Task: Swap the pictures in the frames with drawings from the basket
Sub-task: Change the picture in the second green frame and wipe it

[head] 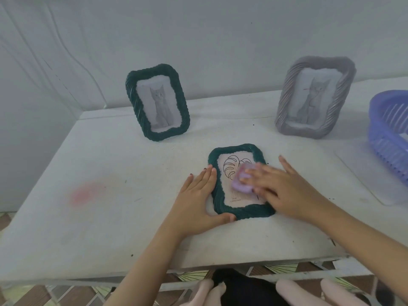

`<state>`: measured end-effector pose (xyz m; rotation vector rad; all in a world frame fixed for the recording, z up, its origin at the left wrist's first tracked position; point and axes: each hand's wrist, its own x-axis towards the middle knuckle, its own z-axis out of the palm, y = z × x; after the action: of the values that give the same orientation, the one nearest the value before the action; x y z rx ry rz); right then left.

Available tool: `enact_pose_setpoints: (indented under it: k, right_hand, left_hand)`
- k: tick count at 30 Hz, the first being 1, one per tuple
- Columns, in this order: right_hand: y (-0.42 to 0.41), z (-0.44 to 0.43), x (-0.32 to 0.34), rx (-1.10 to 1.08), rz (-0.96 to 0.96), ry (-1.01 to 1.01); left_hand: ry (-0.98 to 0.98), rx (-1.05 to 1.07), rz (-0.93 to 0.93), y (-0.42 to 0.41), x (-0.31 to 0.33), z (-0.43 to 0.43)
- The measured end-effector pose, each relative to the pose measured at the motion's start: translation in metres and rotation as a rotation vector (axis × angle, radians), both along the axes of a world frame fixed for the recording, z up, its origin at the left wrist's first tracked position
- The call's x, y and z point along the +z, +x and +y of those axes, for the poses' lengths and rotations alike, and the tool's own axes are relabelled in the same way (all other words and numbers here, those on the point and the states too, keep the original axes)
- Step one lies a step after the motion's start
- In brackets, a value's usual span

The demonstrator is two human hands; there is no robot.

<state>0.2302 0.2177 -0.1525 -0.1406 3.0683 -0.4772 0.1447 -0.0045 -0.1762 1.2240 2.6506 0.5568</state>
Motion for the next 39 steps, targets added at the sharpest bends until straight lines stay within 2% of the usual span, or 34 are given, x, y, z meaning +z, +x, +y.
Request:
enact_pose_setpoints:
  k: [3,6,10,16,23,27,29,31,33,36,39]
  right_hand:
    - [-0.037,0.003,0.001,-0.104,-0.006,0.045]
    - [-0.046,-0.014,0.0,-0.073,0.016,-0.011]
    - [-0.002,-0.036,0.002,0.042,-0.02,-0.107]
    - [0.026,-0.003,0.019,0.07,-0.152,0.023]
    - [-0.019,0.017,0.007,-0.111,-0.018,-0.017]
    - [-0.028,0.019,0.0,-0.308,0.174,-0.194]
    - [-0.022,0.021,-0.003,-0.44,0.332,-0.143]
    - [-0.012,0.024,-0.007,-0.58,0.41,-0.007]
    - [-0.001,0.024,-0.01,-0.669,0.348,0.107]
    - [0.013,0.018,-0.018,-0.678,0.195,0.211]
    - [0.018,0.0,-0.017,-0.604,0.259,0.088]
  left_hand:
    - [0.0,0.002,0.004,0.001,0.0,0.001]
    - [0.006,0.01,0.005,0.001,-0.001,0.001]
    - [0.003,0.02,0.02,0.002,0.0,0.001]
    - [-0.008,0.008,0.01,0.0,0.0,0.0]
    - [-0.021,0.008,0.025,0.003,0.002,0.001]
    - [-0.034,0.01,0.029,0.003,0.002,0.0]
    - [-0.032,0.018,0.021,0.004,0.002,0.0]
    - [-0.024,0.024,0.018,0.004,0.002,0.0]
    - [-0.018,0.023,0.015,0.004,0.002,0.001]
    - [-0.011,0.022,-0.003,0.003,0.002,0.001]
    - [-0.012,0.061,-0.04,0.004,0.0,0.0]
